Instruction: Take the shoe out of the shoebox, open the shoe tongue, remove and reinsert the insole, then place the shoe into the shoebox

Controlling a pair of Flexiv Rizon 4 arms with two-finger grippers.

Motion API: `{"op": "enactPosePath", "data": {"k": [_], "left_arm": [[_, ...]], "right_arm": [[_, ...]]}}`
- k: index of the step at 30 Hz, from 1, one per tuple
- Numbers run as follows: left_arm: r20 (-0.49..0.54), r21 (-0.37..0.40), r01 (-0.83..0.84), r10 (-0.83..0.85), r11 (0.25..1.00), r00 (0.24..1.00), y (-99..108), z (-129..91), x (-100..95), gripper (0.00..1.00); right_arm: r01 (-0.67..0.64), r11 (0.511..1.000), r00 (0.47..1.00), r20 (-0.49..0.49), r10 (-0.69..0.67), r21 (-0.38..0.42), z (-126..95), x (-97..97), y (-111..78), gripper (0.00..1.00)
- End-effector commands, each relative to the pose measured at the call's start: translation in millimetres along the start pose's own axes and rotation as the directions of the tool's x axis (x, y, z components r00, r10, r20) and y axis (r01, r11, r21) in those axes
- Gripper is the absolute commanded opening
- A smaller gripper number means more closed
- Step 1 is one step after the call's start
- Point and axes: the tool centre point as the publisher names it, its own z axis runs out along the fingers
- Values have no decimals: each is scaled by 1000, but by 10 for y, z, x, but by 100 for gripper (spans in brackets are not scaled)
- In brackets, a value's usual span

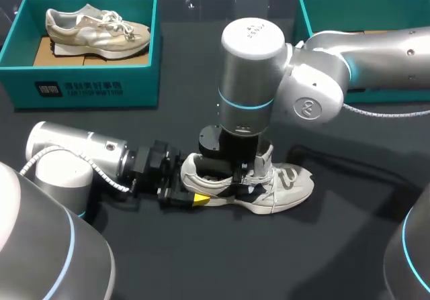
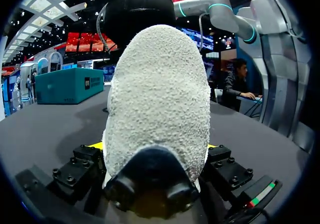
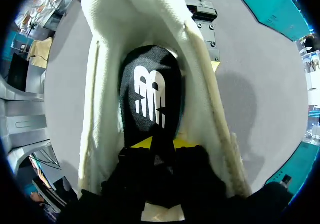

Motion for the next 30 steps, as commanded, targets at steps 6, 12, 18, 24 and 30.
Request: {"op": "enactPosePath", "data": {"k": [6, 12, 18, 24, 30], "left_arm": [[2, 0, 0, 0, 1000, 1000, 15, 13, -13, 0], [2, 0, 0, 0, 1000, 1000, 15, 13, -13, 0], [2, 0, 0, 0, 1000, 1000, 15, 13, -13, 0], [2, 0, 0, 0, 1000, 1000, 15, 13, -13, 0], [2, 0, 0, 0, 1000, 1000, 15, 13, -13, 0]], "right_arm": [[-16, 1000, 999, -35, 16, -15, 341, 199, -113, 0], [-39, 997, 999, 1, 39, -71, 133, 198, -200, 0], [-31, 988, 997, 59, 40, -153, -109, 189, -269, 0], [-21, 979, 993, 106, 44, -203, -249, 162, -344, 0], [19, 961, 989, 147, 23, -275, -354, 158, -392, 0]]}}
